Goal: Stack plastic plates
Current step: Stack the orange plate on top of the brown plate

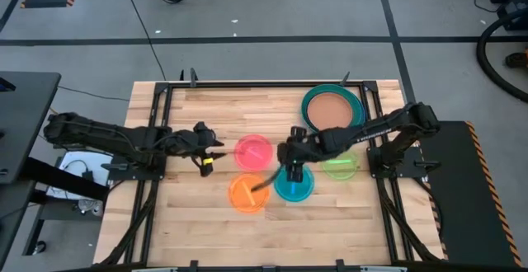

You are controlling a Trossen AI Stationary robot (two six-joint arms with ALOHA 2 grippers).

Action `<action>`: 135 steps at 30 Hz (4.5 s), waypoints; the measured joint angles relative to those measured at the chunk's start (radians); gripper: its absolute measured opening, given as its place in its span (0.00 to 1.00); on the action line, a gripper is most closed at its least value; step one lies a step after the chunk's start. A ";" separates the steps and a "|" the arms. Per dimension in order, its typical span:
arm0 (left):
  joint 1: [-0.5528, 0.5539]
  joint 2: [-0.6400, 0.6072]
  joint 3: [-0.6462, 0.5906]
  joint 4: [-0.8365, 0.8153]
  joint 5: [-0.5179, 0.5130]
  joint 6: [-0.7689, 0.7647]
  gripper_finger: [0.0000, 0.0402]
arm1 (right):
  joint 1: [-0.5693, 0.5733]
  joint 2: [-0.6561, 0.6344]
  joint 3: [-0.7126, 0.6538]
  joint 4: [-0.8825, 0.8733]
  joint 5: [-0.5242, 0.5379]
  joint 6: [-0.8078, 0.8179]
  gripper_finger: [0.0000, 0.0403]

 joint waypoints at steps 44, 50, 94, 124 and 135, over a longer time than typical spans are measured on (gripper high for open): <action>0.005 0.561 -0.001 0.214 0.415 -0.568 0.38 | -0.011 0.008 -0.152 0.199 -0.050 -0.183 0.48; -0.016 0.607 0.007 0.233 0.418 -0.579 0.30 | -0.011 0.008 -0.173 0.255 -0.050 -0.212 0.48; 0.409 0.568 0.387 -0.087 0.571 -0.071 0.03 | 0.254 -0.029 -0.085 0.048 0.549 -0.721 0.47; 0.573 1.185 1.023 0.073 0.719 -0.105 0.03 | 0.351 -0.053 -0.085 -0.391 0.787 0.312 0.41; 0.532 1.355 1.270 0.085 0.683 -0.190 0.03 | 0.406 -0.151 -0.085 -0.583 0.826 0.624 0.41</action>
